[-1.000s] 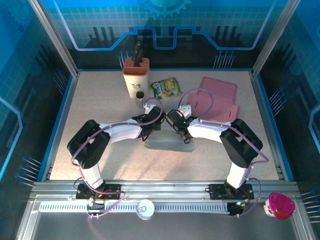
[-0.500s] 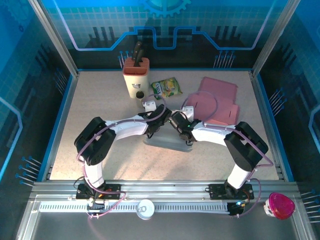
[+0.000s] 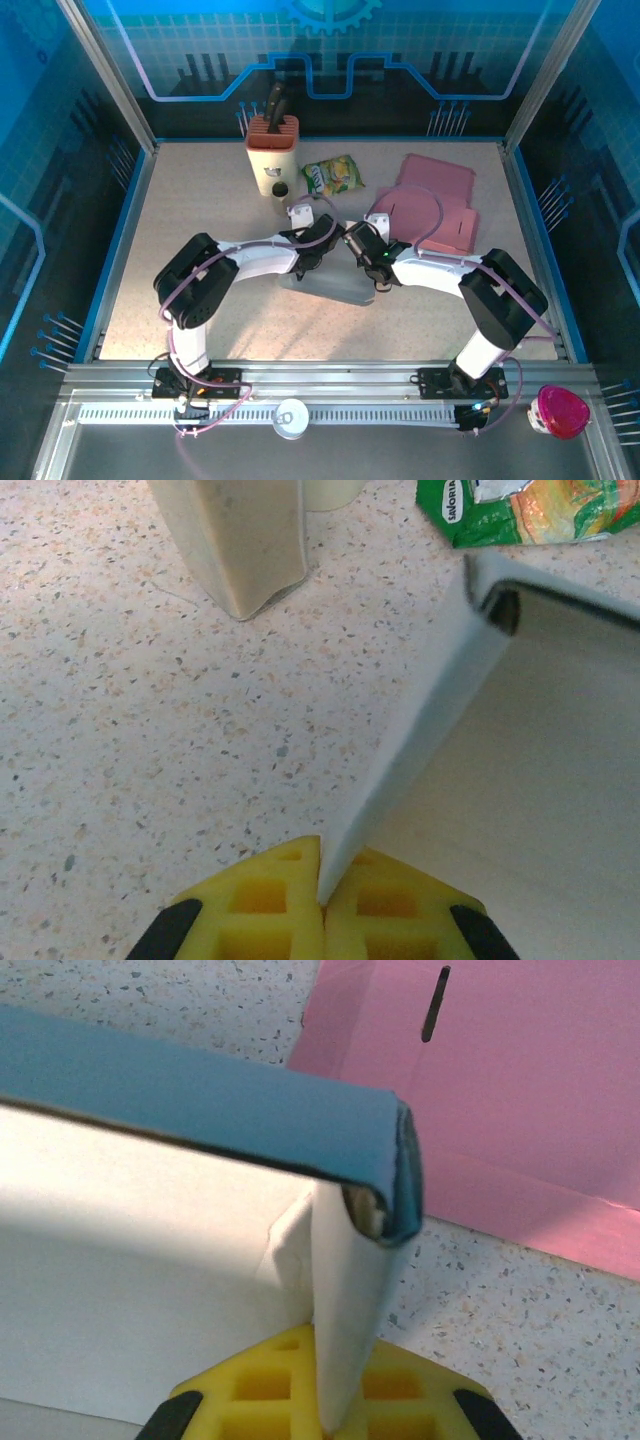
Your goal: Fold the paper box
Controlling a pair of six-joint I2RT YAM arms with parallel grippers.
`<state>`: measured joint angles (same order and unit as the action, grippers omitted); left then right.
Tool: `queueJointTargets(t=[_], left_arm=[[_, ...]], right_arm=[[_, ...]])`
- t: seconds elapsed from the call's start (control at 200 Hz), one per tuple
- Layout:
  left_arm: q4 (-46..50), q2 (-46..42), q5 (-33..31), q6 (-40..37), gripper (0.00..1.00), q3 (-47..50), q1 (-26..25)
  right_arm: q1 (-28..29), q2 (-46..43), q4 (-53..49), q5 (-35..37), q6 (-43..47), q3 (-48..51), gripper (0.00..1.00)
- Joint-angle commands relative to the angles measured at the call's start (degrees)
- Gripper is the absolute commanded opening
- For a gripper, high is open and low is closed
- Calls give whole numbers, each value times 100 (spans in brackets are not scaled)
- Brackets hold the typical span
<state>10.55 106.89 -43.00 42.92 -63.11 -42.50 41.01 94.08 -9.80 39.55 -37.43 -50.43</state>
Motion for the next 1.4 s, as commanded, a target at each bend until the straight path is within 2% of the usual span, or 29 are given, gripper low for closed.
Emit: queueJointTargets(t=[0.0,0.105,0.24,0.41,0.62,0.785,0.955,1.101,1.206,1.396], left_arm=[[-88,-300,-221,-472,17,517,-428],[-605,-679,224,-924,43,755,-419],[-872,-1123,687,-1190,61,952,-409],[-525,-1393,1224,-1094,68,952,-224],[-318,-1800,1497,-969,76,1165,-101],[-191,-2329,1663,-858,78,1305,20],[300,-3012,1449,-701,74,1298,67],[1076,-3507,1323,-419,69,1120,113],[1562,-3816,1391,-178,67,1038,116],[2121,-4343,1837,-29,63,1090,97]], right_arm=[[-83,85,48,-94,71,-175,0],[-89,136,-36,-29,-14,-199,0],[-81,222,-181,-5,-63,-295,0],[-99,350,-501,71,-129,-480,0],[-137,491,-951,166,-336,-704,0],[-146,662,-1340,145,-443,-962,0],[-105,964,-2257,148,-829,-1513,0],[-101,1593,-4098,375,-1997,-2499,0],[-181,2078,-5070,100,-2726,-3038,0],[-283,1974,-5378,-650,-3680,-2967,0]])
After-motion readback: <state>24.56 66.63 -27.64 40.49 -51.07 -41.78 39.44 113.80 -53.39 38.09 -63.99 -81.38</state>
